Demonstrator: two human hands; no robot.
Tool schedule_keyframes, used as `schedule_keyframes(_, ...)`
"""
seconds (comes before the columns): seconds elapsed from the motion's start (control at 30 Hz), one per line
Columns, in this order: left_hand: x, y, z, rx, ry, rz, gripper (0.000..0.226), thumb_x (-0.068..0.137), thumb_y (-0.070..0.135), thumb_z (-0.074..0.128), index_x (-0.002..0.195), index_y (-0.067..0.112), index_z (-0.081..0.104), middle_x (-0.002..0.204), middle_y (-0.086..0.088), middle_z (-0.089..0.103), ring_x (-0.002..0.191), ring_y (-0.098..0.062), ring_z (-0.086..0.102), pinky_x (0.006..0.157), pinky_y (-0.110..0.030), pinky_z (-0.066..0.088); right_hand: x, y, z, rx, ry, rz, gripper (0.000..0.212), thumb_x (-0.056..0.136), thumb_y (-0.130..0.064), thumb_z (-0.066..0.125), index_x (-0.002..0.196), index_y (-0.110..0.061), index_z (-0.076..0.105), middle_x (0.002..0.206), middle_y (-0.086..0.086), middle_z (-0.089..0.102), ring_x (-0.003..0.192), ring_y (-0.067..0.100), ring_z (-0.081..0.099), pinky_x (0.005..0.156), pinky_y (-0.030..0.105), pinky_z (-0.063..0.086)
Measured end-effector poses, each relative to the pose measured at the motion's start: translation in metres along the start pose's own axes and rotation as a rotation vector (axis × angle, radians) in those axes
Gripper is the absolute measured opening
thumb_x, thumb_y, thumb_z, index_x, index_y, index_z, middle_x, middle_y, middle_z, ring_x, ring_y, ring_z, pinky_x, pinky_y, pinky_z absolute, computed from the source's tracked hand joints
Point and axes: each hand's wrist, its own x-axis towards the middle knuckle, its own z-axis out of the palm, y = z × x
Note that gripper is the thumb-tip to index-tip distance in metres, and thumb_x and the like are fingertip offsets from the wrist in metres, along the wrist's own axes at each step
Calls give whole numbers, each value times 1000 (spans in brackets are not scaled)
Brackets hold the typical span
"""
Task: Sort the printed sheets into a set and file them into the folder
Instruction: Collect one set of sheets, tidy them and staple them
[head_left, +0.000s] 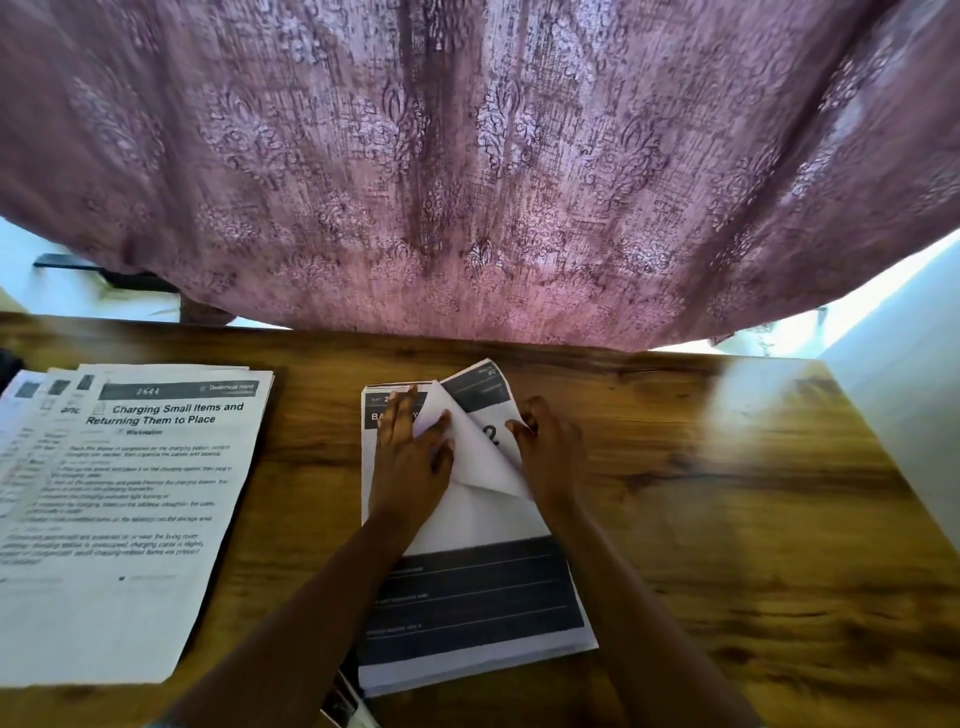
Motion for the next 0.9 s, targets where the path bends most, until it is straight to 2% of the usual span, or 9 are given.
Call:
schedule_keyframes(0.1,0,-1,0,-12,-17,-8,40,95,25,57,135,22,55,158,-11,23,146,-33,13,114,-38,7,-3,4,0,-271,-72,-190,28,95,-25,55,120,-12,59,110,9,66,92,20,64,76,25,48)
schedule_keyframes(0.2,-2,4,-3,-90,-38,-4,52,98,47,36,139,19,50,156,-11,29,146,-28,19,118,-41,13,-1,18,12,-495,60,-483,63,67,-16,84,125,-9,60,120,19,64,109,34,63,87,42,52)
schedule_keyframes(0.27,-3,10,-7,-226,-12,-45,70,94,61,21,145,16,38,154,-9,32,144,-24,24,119,-43,19,1,20,16,-566,87,-637,65,79,-21,70,138,-14,44,137,23,50,128,41,45,104,53,35)
schedule_keyframes(0.37,-5,14,-12,-401,41,-62,70,92,58,27,150,18,24,154,-7,33,142,-22,30,115,-46,29,3,20,15,-599,98,-752,58,91,-34,39,147,-22,26,151,23,28,141,42,18,114,56,10)
schedule_keyframes(0.53,-2,9,-12,-475,41,-94,75,89,66,38,148,31,8,155,-9,30,141,-25,32,113,-45,33,-1,24,19,-599,-84,-817,66,94,-46,44,150,-30,13,157,19,9,144,40,3,114,61,11)
schedule_keyframes(0.63,0,0,-8,-385,4,-66,60,94,37,52,148,23,30,155,-9,30,141,-28,32,112,-47,34,-4,21,19,-328,-259,-643,60,96,-55,21,150,-29,17,158,13,9,146,29,3,117,52,11)
schedule_keyframes(0.73,-1,-7,2,-140,-9,5,44,91,11,61,134,18,56,157,-9,26,145,-31,23,114,-46,32,-7,8,4,297,-215,-131,52,98,-38,42,144,-15,35,142,6,43,130,18,42,112,38,33)
schedule_keyframes(0.8,-1,-4,3,-126,-8,-7,42,91,10,60,132,17,58,157,-7,24,146,-30,19,117,-45,26,0,3,-8,603,-132,243,47,98,-28,49,140,-11,39,132,0,49,123,14,46,105,31,38)
schedule_keyframes(0.9,0,-2,0,-82,-38,-1,41,96,19,54,137,17,52,158,-5,22,147,-26,15,120,-43,16,27,8,-17,814,-138,541,33,98,-19,47,130,-8,45,118,9,61,105,24,61,87,34,49)
